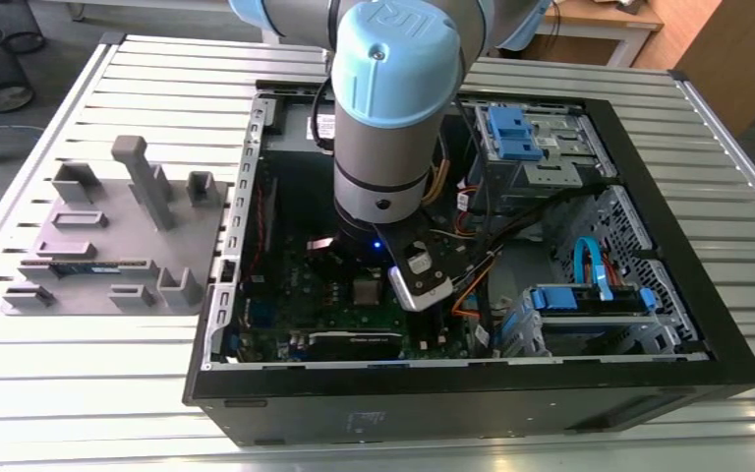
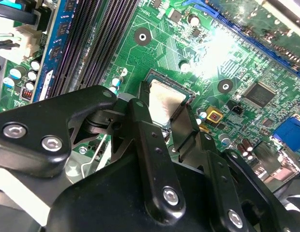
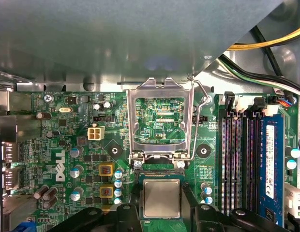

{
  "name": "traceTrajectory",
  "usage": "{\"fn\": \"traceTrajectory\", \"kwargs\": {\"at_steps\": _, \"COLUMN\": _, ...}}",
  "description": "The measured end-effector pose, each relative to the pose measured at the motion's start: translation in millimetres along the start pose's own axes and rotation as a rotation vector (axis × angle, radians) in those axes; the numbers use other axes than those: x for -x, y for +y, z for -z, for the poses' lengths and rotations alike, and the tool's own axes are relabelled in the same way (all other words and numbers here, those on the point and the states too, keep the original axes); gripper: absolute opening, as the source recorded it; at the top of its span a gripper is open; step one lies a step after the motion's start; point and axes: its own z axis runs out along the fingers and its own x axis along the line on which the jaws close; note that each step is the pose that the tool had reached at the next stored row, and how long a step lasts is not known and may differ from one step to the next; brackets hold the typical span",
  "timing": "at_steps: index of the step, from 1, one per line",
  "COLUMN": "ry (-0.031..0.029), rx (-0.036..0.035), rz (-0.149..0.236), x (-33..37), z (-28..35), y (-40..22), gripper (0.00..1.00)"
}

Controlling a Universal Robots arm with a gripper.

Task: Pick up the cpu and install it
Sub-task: 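Place the cpu into insertion slot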

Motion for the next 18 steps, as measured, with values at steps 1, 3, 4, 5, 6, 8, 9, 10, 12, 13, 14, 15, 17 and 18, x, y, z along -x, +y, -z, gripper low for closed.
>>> {"fn": "traceTrajectory", "kwargs": {"at_steps": 1, "ry": 0.0000, "rx": 0.0000, "rz": 0.000, "x": 0.0, "z": 0.0, "y": 0.0, "gripper": 0.43}}
{"fn": "traceTrajectory", "kwargs": {"at_steps": 3, "ry": -0.0004, "rx": 0.0009, "rz": 0.000, "x": 0.0, "z": 1.5, "y": 0.1, "gripper": 0.43}}
{"fn": "traceTrajectory", "kwargs": {"at_steps": 4, "ry": -0.0007, "rx": 0.0018, "rz": 0.000, "x": 0.1, "z": 2.4, "y": 0.2, "gripper": 0.43}}
{"fn": "traceTrajectory", "kwargs": {"at_steps": 5, "ry": -0.0009, "rx": 0.0022, "rz": 0.000, "x": 0.1, "z": 3.3, "y": 0.3, "gripper": 0.43}}
{"fn": "traceTrajectory", "kwargs": {"at_steps": 6, "ry": -0.0009, "rx": 0.0022, "rz": 0.000, "x": 0.1, "z": 4.3, "y": 0.3, "gripper": 0.43}}
{"fn": "traceTrajectory", "kwargs": {"at_steps": 8, "ry": -0.0003, "rx": 0.0007, "rz": 0.000, "x": 0.0, "z": 7.0, "y": 0.1, "gripper": 0.43}}
{"fn": "traceTrajectory", "kwargs": {"at_steps": 9, "ry": -0.0004, "rx": 0.0010, "rz": 0.000, "x": 0.0, "z": 7.7, "y": 0.1, "gripper": 0.43}}
{"fn": "traceTrajectory", "kwargs": {"at_steps": 10, "ry": -0.0004, "rx": 0.0010, "rz": 0.000, "x": 0.0, "z": 8.0, "y": 0.1, "gripper": 0.43}}
{"fn": "traceTrajectory", "kwargs": {"at_steps": 12, "ry": -0.0003, "rx": 0.0006, "rz": 0.000, "x": 0.0, "z": 8.3, "y": 0.1, "gripper": 0.43}}
{"fn": "traceTrajectory", "kwargs": {"at_steps": 13, "ry": -0.0003, "rx": 0.0000, "rz": 0.000, "x": 0.0, "z": 8.3, "y": 0.1, "gripper": 0.43}}
{"fn": "traceTrajectory", "kwargs": {"at_steps": 14, "ry": -0.0002, "rx": -0.0005, "rz": 0.000, "x": 0.0, "z": 8.0, "y": 0.1, "gripper": 0.43}}
{"fn": "traceTrajectory", "kwargs": {"at_steps": 15, "ry": -0.0002, "rx": -0.0007, "rz": 0.000, "x": 0.0, "z": 7.7, "y": 0.0, "gripper": 0.43}}
{"fn": "traceTrajectory", "kwargs": {"at_steps": 17, "ry": -0.0002, "rx": -0.0010, "rz": 0.000, "x": 0.0, "z": 7.0, "y": 0.0, "gripper": 0.43}}
{"fn": "traceTrajectory", "kwargs": {"at_steps": 18, "ry": -0.0003, "rx": -0.0012, "rz": 0.000, "x": 0.0, "z": 6.8, "y": 0.1, "gripper": 0.43}}
